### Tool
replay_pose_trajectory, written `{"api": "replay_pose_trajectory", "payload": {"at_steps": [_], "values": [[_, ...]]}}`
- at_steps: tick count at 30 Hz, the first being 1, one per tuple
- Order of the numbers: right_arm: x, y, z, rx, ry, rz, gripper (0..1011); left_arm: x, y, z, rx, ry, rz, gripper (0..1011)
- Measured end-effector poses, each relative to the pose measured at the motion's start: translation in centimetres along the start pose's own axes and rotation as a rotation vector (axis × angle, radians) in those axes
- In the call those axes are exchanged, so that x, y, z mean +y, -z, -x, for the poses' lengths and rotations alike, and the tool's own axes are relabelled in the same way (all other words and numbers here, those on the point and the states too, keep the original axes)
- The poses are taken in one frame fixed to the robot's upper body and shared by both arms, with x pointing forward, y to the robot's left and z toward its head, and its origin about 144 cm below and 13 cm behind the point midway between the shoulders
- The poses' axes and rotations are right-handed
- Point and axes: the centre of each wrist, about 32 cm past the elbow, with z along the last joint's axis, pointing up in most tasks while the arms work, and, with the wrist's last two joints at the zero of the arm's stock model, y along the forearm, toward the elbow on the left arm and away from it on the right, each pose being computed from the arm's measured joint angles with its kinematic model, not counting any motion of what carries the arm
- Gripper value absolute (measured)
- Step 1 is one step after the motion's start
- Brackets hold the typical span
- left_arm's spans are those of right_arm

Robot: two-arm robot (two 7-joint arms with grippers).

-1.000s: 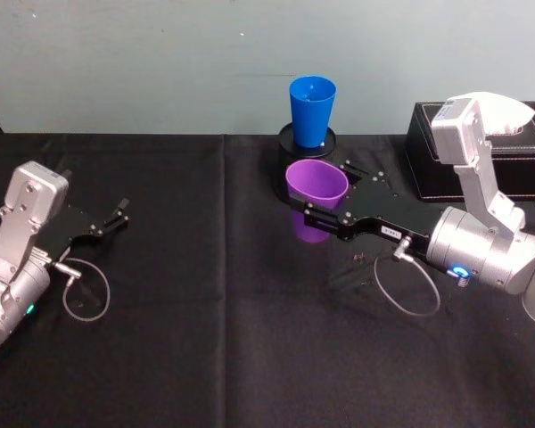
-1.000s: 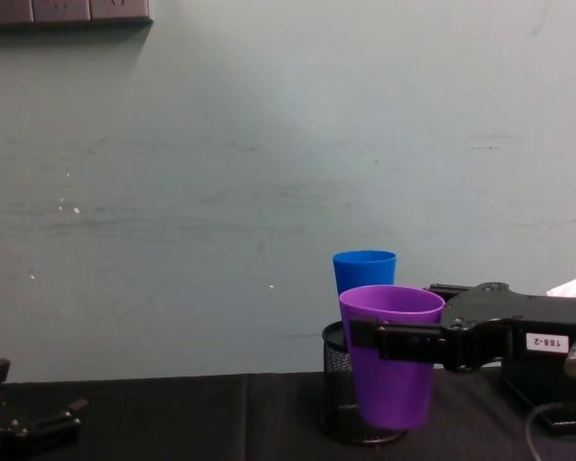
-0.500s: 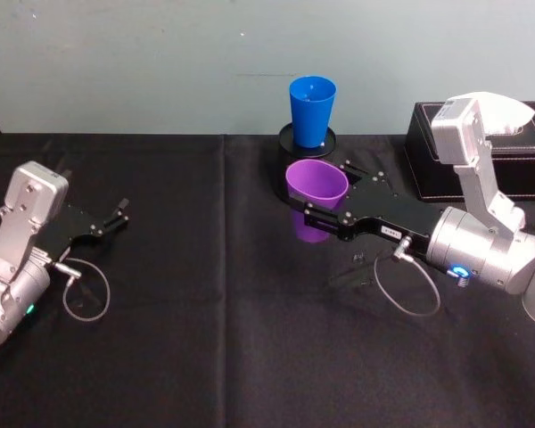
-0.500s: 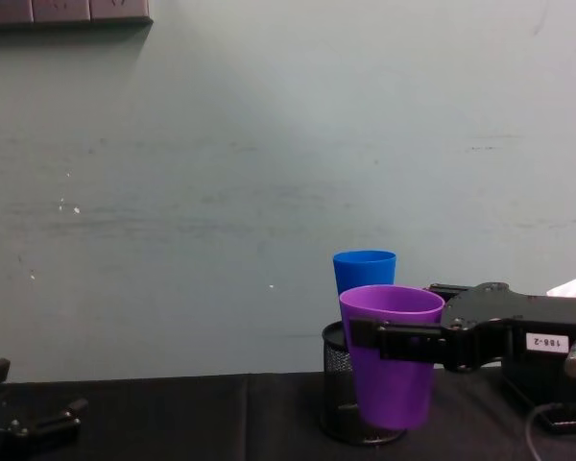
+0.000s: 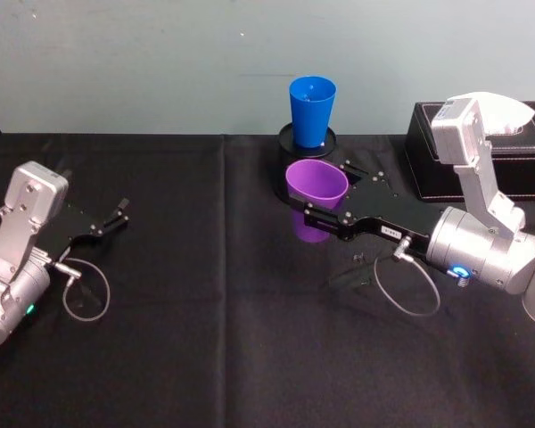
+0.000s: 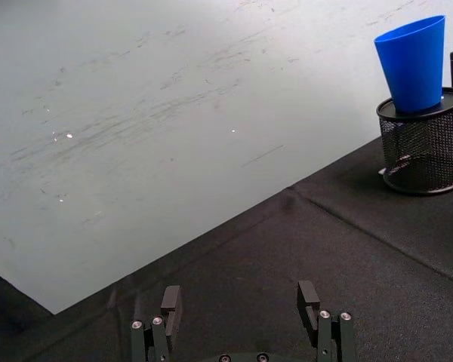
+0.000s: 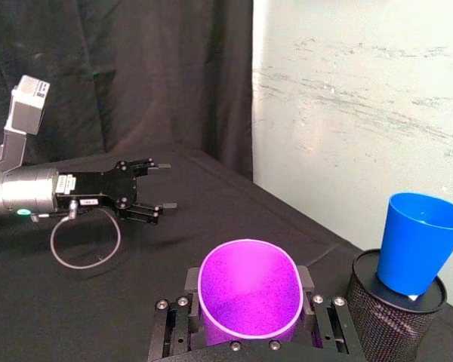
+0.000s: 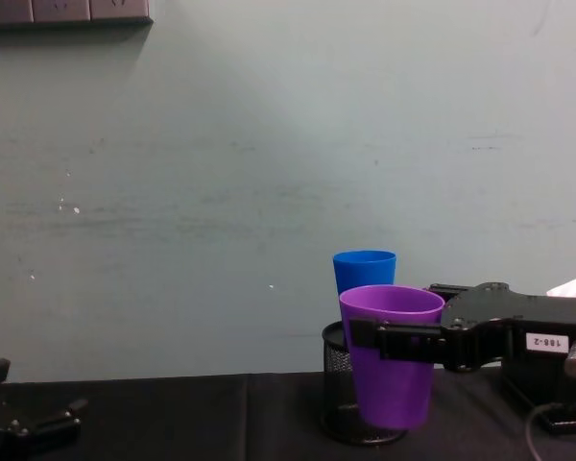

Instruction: Pick up one cup with a gripper and tap it against the other cup.

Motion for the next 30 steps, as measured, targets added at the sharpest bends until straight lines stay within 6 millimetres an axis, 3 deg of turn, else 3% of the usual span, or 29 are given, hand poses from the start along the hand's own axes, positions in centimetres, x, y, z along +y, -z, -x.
{"api": "replay_pose_trajectory", "payload": {"at_steps": [19, 30], "values": [[0.1, 0.0, 0.0, -0.006, -0.002, 0.001, 728, 0.0, 0.0, 0.0, 0.0, 0.0, 0.0, 1005], [2.2, 0.9, -0.9, -0.001, 0.039, 0.018, 728, 0.0, 0.0, 0.0, 0.0, 0.0, 0.0, 1005]]}}
